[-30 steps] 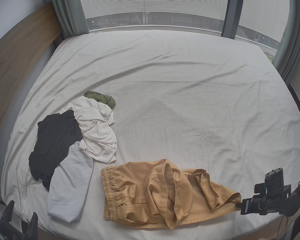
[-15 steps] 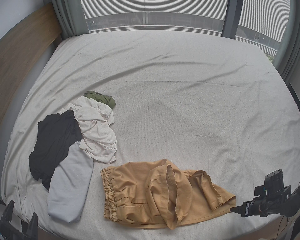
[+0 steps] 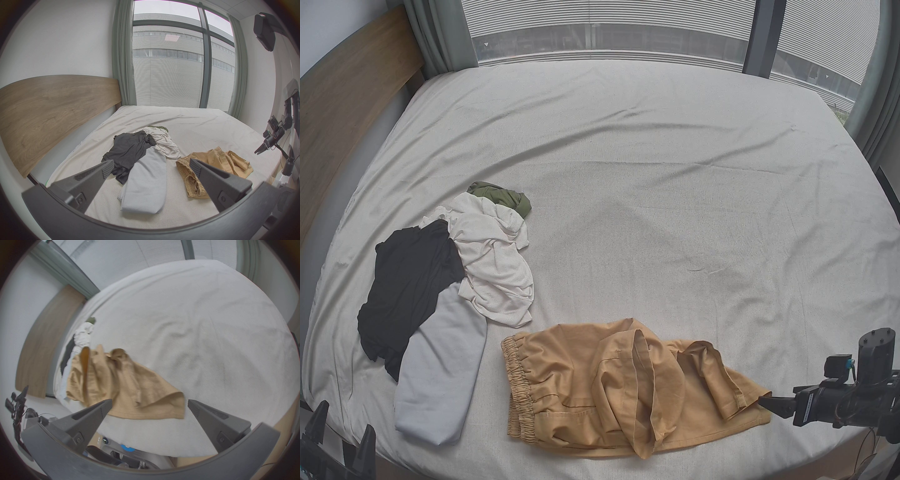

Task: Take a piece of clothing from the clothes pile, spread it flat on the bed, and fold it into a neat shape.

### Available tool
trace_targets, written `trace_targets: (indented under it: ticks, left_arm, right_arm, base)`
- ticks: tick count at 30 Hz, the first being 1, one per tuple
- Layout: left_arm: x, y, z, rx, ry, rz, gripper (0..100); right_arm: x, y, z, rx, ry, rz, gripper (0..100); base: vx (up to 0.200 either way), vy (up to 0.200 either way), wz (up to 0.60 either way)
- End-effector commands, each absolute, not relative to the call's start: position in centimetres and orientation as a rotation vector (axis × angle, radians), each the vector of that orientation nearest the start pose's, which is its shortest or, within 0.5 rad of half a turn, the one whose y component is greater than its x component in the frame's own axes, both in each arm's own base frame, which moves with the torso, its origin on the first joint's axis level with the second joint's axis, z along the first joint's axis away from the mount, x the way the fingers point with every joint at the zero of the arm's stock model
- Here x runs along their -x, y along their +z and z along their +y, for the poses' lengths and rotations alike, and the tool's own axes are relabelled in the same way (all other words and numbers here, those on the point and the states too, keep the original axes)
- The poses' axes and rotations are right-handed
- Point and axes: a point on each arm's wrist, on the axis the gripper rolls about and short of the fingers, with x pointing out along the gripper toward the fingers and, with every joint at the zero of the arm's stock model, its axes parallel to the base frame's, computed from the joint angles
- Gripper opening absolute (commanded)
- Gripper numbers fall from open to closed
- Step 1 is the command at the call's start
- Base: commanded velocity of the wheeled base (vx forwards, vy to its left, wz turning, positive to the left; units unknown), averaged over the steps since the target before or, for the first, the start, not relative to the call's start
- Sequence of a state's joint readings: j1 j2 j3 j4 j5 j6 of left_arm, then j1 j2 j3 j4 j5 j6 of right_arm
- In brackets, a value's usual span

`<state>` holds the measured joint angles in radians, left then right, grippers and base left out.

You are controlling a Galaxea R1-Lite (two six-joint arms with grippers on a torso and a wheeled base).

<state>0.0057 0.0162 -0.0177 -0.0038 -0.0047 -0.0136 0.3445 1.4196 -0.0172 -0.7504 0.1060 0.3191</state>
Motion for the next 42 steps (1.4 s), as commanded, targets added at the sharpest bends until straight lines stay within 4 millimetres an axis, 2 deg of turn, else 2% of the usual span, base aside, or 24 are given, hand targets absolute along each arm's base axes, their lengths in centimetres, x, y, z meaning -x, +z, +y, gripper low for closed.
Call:
trace_targets:
  ticks: [1, 9, 15, 24, 26, 35, 39, 42]
  left_arm:
    - [2.3, 7.6, 0.0, 0.014, 0.002, -0.003, 100]
    - [2.3, 7.6, 0.0, 0.014, 0.000, -0.005, 100]
    - [2.3, 7.6, 0.0, 0.015, -0.002, -0.003, 100]
    - [2.3, 7.6, 0.0, 0.011, -0.003, -0.005, 100]
    - [2.3, 7.6, 0.0, 0.014, -0.003, -0.003, 100]
    - [2.3, 7.6, 0.0, 0.018, -0.002, -0.003, 100]
    - [2.3, 7.6, 0.0, 0.020, 0.000, -0.003, 100]
    - [2.3, 7.6, 0.0, 0.018, 0.000, -0.003, 100]
  right_arm:
    - [-12.1, 9.5, 6.0, -0.222, 0.467, 0.597, 100]
    - [-13.5, 11.9, 7.8, -0.250, 0.665, 0.529, 100]
    - [-14.5, 13.7, 8.4, -0.269, 0.729, 0.468, 100]
    - [-15.3, 12.9, 9.3, -0.277, 0.836, 0.544, 100]
    - [-15.7, 11.8, 10.2, -0.259, 0.855, 0.601, 100]
    - [-16.3, 10.8, 12.0, -0.241, 0.923, 0.584, 100]
    - [-16.3, 11.1, 12.7, -0.235, 0.954, 0.561, 100]
    - [-17.3, 12.0, 13.7, -0.239, 0.983, 0.511, 100]
  base:
    - [0.000, 0.000, 0.00]
    - [0.000, 0.000, 0.00]
    - [0.000, 0.000, 0.00]
    - [0.000, 0.000, 0.00]
    - [0.000, 0.000, 0.00]
    - [0.000, 0.000, 0.00]
    - [0.000, 0.000, 0.00]
    - [0.000, 0.000, 0.00]
